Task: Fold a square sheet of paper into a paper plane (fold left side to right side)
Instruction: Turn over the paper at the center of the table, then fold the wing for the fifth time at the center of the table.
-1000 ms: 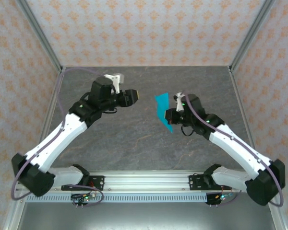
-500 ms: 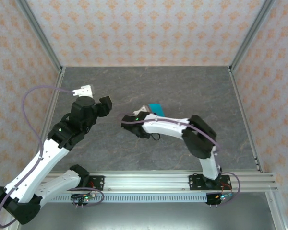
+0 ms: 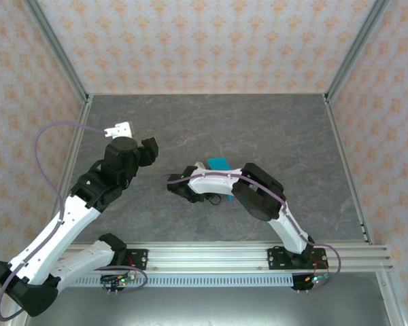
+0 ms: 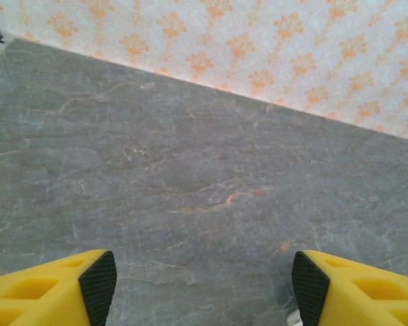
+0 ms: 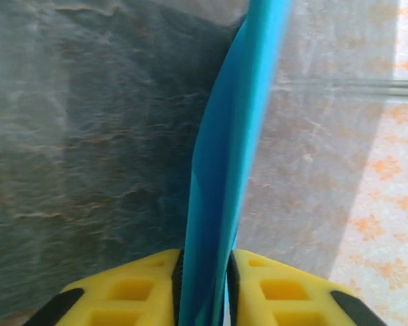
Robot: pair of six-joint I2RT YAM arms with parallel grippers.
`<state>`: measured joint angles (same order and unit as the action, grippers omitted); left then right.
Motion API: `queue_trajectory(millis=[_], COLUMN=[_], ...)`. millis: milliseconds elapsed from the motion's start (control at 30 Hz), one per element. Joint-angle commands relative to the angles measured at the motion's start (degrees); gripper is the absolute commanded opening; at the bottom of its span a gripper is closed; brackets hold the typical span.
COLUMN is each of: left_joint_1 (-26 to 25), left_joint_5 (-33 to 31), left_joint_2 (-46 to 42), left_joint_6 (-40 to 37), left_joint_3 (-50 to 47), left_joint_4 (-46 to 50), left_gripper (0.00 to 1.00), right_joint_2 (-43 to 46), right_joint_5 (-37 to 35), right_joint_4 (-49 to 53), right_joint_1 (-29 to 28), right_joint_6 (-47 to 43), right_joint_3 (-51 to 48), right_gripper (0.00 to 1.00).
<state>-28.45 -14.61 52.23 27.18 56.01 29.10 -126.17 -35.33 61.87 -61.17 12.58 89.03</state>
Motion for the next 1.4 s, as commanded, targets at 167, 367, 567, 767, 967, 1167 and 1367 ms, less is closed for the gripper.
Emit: queue_trajectory(millis=[167,367,567,767,967,1167,1367], left_joint_1=[6.64,8.31,5.52,0.46,-1.16,-1.78,-1.53], left_joint_5=[21.25,40.77,48.67,51.04,50.11,51.47,52.31], left_joint_2=[10.71,21.89,33.66,44.92,51.06,54.81,54.97], left_joint_6=[9.56,13.78,18.01,19.83,21.11,21.62,18.05], left_joint_3=[-4.38,-7.28,-7.08,-1.87,0.80,1.93,1.93], left_joint_4=[-6.46,-21.50,-33.08,-37.05,-37.51,-38.76,-38.90], left_gripper=[0.74,0.73,0.71,0.66,0.65,0.56,0.27], right_joint_2=[18.12,34.22,49.09,61.71,67.71,69.50,69.37], right_joint_5=[19.14,29.10,40.83,51.55,56.55,65.61,73.58], right_joint_4=[-14.06,-23.14,-35.70,-45.68,-45.68,-50.73,-58.83], right_joint_1=[-0.16,5.06,15.93,28.22,35.83,42.89,48.16], right_joint_6=[-1.98,0.34,4.21,9.30,9.76,12.28,13.40], right_joint_3=[-10.21,-20.77,-33.90,-46.56,-51.96,-56.33,-60.31], right_gripper=[0.64,0.80,0.86,0.95,0.98,1.00,1.00])
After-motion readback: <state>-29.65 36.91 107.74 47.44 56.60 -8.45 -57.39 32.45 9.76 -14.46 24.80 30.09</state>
